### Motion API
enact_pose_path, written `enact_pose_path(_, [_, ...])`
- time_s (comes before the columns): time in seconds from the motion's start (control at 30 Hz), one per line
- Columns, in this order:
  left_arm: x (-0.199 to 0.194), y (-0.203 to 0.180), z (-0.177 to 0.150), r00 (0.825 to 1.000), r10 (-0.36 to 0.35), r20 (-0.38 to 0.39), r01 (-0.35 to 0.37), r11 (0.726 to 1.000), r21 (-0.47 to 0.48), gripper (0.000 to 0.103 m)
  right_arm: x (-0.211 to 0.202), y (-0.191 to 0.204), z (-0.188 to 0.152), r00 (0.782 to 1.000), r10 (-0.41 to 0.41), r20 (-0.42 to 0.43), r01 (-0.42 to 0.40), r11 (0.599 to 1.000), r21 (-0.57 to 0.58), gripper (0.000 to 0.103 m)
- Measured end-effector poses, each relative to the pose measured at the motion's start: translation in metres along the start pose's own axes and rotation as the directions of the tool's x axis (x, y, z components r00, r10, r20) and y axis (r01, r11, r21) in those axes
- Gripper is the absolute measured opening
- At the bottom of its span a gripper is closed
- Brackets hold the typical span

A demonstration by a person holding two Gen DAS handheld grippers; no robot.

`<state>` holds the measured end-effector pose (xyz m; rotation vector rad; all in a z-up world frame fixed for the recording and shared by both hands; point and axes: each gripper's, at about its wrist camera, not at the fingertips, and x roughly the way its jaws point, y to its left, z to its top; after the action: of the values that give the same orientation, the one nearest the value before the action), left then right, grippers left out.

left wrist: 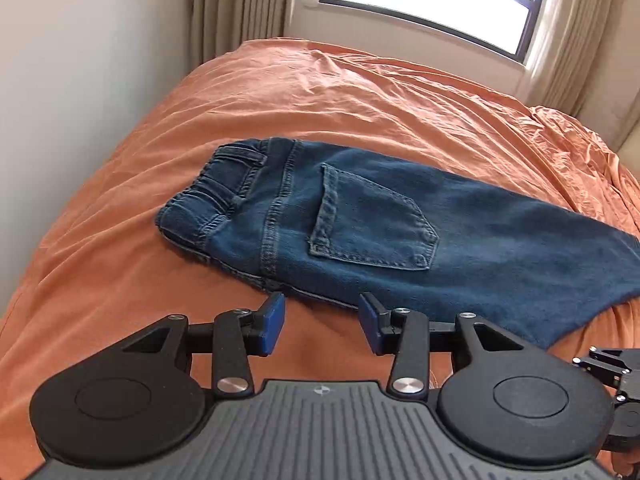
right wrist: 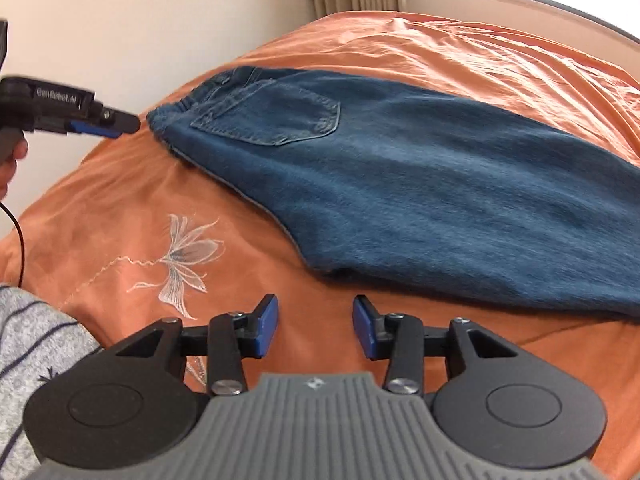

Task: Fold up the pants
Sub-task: 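Move the right gripper to the leg hem and grasp it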

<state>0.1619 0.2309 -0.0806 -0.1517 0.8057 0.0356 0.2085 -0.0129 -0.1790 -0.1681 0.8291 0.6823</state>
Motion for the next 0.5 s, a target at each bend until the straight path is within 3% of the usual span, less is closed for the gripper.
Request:
enact_pose_path(0.2, [-0.006, -0.006, -0.009, 1.000, -0.008, 0.001, 0.008, 1.000, 0.015, 0.050, 0.011, 0.021, 0.008, 0.989, -0.117, 0.095, 0.133, 0.973, -0.190, 0.039])
enact_pose_path(0.3, [-0.006, -0.008, -0.010, 0.999, -0.031, -0.006, 0.031, 0.999, 0.007, 0.050, 0.020, 0.022, 0.012, 0.989, -0.133, 0.071, 0.146, 0.960, -0.239, 0.037])
enact_pose_path(0.37, [-0.006, -0.011, -0.010, 0.999, -0.034, -0.012, 0.035, 0.999, 0.011, 0.050, 0.030, 0.019, 0.013, 0.987, -0.150, 0.059, 0.160, 0.956, -0.244, 0.028])
enact_pose_path(0.4, [-0.006, -0.012, -0.009, 0.999, -0.036, -0.012, 0.036, 0.999, 0.014, 0.050, 0.033, 0.018, 0.015, 0.987, -0.156, 0.044, 0.161, 0.958, -0.237, 0.011])
enact_pose_path(0.5, [-0.010, -0.018, -0.008, 0.999, -0.041, -0.005, 0.041, 0.999, 0.028, 0.050, 0.018, 0.023, 0.017, 0.988, -0.136, 0.068, 0.149, 0.961, -0.231, 0.007])
